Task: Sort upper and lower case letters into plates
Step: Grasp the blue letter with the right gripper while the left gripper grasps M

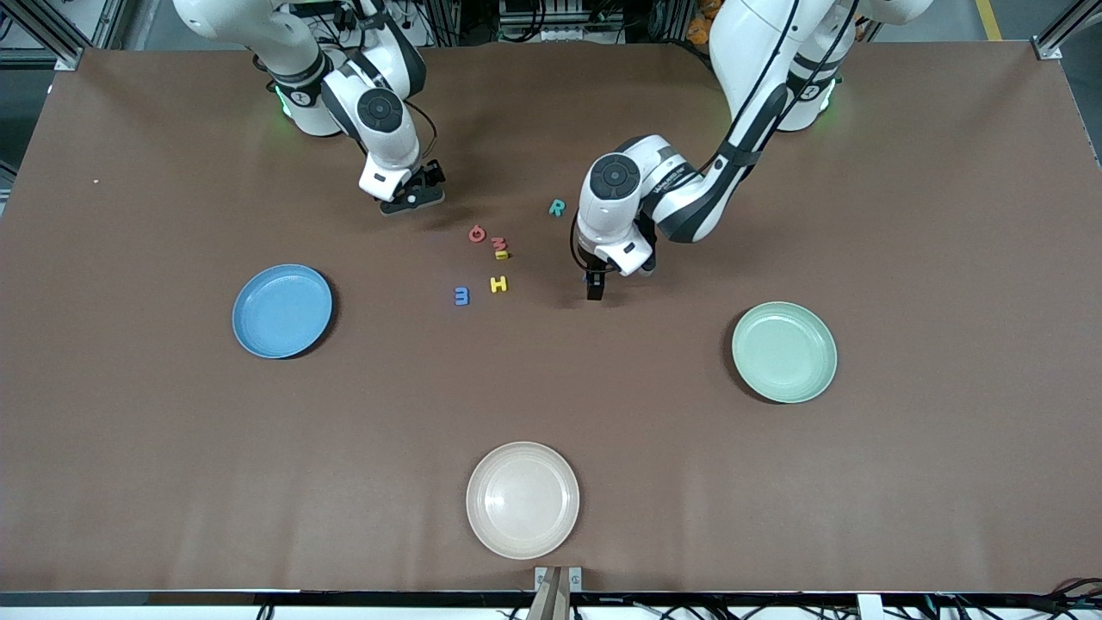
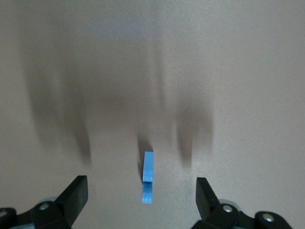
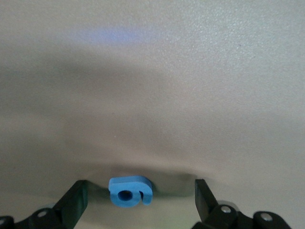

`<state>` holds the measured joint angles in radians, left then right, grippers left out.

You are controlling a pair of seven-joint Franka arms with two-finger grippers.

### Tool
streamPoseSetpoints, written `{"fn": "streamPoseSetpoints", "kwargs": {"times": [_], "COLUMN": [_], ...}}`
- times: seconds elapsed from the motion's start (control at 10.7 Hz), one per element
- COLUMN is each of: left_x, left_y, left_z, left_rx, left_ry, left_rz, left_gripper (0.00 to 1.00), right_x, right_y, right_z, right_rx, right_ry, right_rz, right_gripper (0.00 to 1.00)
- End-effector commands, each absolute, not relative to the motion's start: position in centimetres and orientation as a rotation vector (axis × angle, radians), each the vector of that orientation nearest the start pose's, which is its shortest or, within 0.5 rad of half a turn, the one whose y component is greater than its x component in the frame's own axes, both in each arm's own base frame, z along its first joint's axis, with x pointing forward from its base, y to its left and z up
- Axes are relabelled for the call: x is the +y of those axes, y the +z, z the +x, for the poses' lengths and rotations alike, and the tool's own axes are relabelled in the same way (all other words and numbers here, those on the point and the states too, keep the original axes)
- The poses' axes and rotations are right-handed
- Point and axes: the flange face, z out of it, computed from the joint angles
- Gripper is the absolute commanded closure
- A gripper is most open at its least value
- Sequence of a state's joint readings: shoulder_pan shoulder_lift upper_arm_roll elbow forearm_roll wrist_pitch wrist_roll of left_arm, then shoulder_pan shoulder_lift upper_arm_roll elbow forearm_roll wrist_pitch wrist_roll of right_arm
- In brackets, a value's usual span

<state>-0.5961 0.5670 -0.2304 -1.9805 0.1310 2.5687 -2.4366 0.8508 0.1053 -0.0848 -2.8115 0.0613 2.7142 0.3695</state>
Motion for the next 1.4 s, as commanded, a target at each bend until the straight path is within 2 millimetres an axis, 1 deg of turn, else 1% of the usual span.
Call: {"fn": "streamPoseSetpoints", "kwargs": {"times": [0.0,0.09,0.28,0.37,0.47,0.56,0.65,0.75,0.84,0.93,1.03,1.12,1.21,1.31], "left_x": [-45.2,-45.2,-45.2,-45.1,-45.2,-45.1,-45.0,-44.8,-43.7,-42.6,-41.7,-41.0,-39.9,-39.0], "left_y": [17.9,17.9,17.8,17.9,18.0,17.9,17.9,18.2,18.7,19.8,20.8,21.9,22.8,23.3], "left_z": [41.5,41.6,41.6,41.8,41.7,41.7,41.8,42.1,43.3,44.6,45.6,46.3,47.2,47.8], "left_rx": [-2.216,-2.213,-2.214,-2.196,-2.159,-2.148,-2.129,-2.095,-2.073,-2.053,-2.014,-1.948,-1.887,-1.802], "left_ry": [0.052,0.049,0.049,0.038,0.007,0.001,-0.001,-0.007,-0.016,-0.031,-0.046,-0.060,-0.071,-0.076], "left_rz": [-2.294,-2.300,-2.297,-2.318,-2.356,-2.365,-2.382,-2.414,-2.438,-2.460,-2.478,-2.512,-2.542,-2.582], "left_gripper": [0.04,0.15,0.45,0.66,0.92,1.00,1.00,1.00,1.00,1.00,1.00,1.00,1.00,1.00], "right_x": [22.6,22.6,22.7,22.7,22.5,22.3,22.3,22.3,22.3,22.4,22.3,22.3,22.1,21.9], "right_y": [16.3,16.3,16.3,16.3,16.3,16.4,16.4,16.4,16.3,16.3,16.3,16.4,16.6,16.8], "right_z": [23.9,23.9,24.0,24.0,24.3,24.5,24.6,24.6,24.6,24.5,24.6,24.9,25.4,26.0], "right_rx": [-0.545,-0.543,-0.543,-0.543,-0.531,-0.521,-0.518,-0.520,-0.521,-0.521,-0.518,-0.514,-0.494,-0.474], "right_ry": [0.285,0.286,0.283,0.283,0.284,0.282,0.281,0.280,0.282,0.285,0.287,0.288,0.283,0.278], "right_rz": [-3.175,-3.175,-3.175,-3.175,-3.176,-3.176,-3.175,-3.175,-3.176,-3.176,-3.177,-3.177,-3.176,-3.175], "right_gripper": [0.31,0.40,0.42,0.42,0.43,0.43,0.45,0.51,0.62,0.72,0.74,0.75,0.75,0.75]}}
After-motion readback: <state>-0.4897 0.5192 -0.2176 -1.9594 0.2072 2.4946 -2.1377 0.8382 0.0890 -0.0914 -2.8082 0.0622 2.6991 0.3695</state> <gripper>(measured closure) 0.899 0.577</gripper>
